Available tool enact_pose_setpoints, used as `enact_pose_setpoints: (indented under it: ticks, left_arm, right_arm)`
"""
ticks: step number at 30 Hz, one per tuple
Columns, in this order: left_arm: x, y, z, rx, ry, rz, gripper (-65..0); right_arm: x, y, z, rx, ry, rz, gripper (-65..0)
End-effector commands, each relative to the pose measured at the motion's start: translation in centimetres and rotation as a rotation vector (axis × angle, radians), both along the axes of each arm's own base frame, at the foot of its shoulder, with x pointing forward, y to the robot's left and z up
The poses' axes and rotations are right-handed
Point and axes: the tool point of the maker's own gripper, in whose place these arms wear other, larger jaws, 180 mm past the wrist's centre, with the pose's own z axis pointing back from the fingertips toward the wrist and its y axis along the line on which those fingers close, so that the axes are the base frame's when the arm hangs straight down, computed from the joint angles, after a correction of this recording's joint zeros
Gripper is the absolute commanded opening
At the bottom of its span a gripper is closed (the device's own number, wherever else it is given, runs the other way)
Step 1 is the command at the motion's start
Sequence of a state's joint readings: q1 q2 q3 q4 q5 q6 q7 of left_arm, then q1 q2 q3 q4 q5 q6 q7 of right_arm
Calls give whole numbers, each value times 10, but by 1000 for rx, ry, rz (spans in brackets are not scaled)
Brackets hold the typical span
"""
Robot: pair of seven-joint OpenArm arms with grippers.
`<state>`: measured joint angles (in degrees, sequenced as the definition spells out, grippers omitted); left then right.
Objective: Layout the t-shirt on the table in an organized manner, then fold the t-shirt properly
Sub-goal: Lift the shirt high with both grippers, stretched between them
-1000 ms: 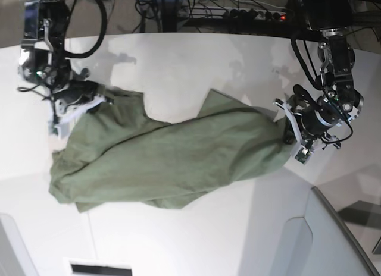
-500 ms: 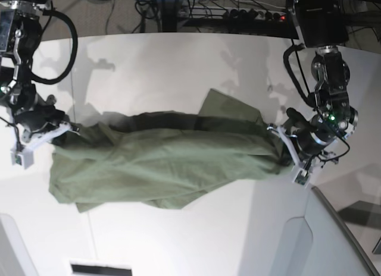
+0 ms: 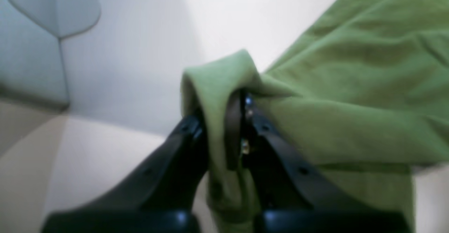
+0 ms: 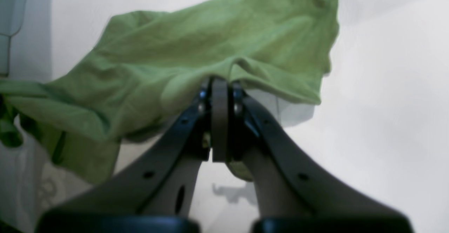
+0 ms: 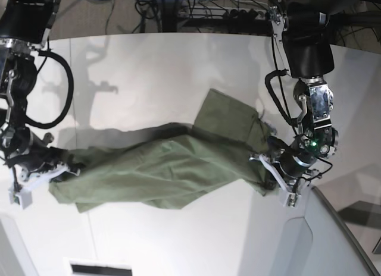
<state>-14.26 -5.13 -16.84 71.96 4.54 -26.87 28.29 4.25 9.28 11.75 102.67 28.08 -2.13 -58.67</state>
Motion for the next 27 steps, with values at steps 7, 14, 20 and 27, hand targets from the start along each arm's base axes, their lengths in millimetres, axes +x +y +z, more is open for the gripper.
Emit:
enact_pose_setpoints:
  ticks: [7,14,20,27]
  left_arm:
    - [32,11,81,42,-220,14,-650]
    - [30,14,118,106,-266,20,-650]
    - [30,31,157,188,-299,42,-650]
    - [32,42,184,241,-341,54,-650]
  right_arm:
    - [23,-14,50,-51,-150,-5,-650]
    - [33,-29,74,-100,-273,-32,-650]
    - [32,-28,97,-128,-339,-22,-650]
    - [30,-18,111,-145,-387,27,-650]
